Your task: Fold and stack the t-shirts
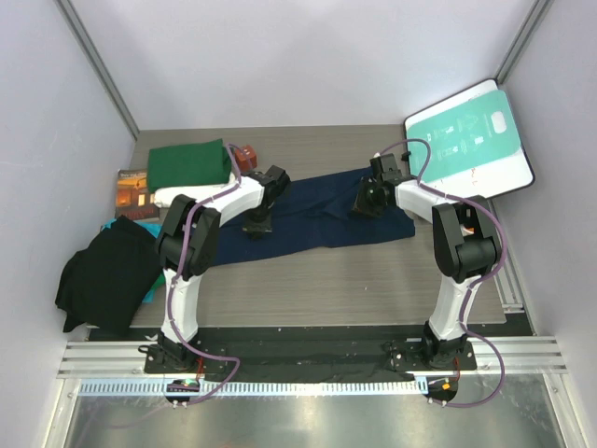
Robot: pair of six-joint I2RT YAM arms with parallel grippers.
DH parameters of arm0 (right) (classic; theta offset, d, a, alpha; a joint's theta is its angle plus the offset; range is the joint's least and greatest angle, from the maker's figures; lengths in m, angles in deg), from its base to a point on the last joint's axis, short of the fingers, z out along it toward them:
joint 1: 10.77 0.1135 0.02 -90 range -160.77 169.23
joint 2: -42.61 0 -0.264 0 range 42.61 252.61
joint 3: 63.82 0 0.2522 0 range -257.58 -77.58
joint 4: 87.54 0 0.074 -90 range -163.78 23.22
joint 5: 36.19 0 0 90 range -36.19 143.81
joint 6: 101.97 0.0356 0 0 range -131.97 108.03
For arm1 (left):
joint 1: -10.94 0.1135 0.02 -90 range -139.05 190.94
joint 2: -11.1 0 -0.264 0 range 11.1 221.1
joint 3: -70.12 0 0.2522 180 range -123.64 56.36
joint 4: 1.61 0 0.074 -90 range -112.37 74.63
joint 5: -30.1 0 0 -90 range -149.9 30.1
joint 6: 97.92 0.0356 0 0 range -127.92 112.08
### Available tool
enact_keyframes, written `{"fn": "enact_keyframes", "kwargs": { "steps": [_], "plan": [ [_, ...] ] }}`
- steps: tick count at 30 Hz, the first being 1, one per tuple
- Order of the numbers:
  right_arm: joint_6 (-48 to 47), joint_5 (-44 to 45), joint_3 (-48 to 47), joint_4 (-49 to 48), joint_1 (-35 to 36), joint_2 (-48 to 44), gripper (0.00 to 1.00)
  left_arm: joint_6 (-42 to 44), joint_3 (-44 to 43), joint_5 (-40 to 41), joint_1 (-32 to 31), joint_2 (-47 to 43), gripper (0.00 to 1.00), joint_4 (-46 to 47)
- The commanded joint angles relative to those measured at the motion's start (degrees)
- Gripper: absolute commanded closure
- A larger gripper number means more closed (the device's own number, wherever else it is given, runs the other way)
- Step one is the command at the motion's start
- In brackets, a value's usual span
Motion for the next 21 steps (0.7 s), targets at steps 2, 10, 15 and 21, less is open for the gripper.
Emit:
{"fn": "enact_keyframes", "kwargs": {
  "steps": [2, 10, 15, 21],
  "plan": [
    [0.5, -1.6, -1.9, -3.2, 0.4, -0.8, 0.67, -1.0, 1.3, -4.8, -1.8, 5.4, 1.0, 2.4],
    [1.2, -2.1, -7.0, -3.9, 0.5, 2.9, 0.68, -0.4, 3.3, -4.3, -2.2, 4.3, 1.0, 2.7],
    [1.7, -2.6, -10.5, -4.1, 0.7, 5.4, 0.68, -0.4, 3.9, -4.5, -2.2, 4.2, 1.0, 3.0],
    [2.0, -3.9, -11.7, -2.9, 0.8, 6.9, 0.99, -0.3, 4.3, -4.0, -2.3, 4.0, 1.0, 3.0]
  ]
}}
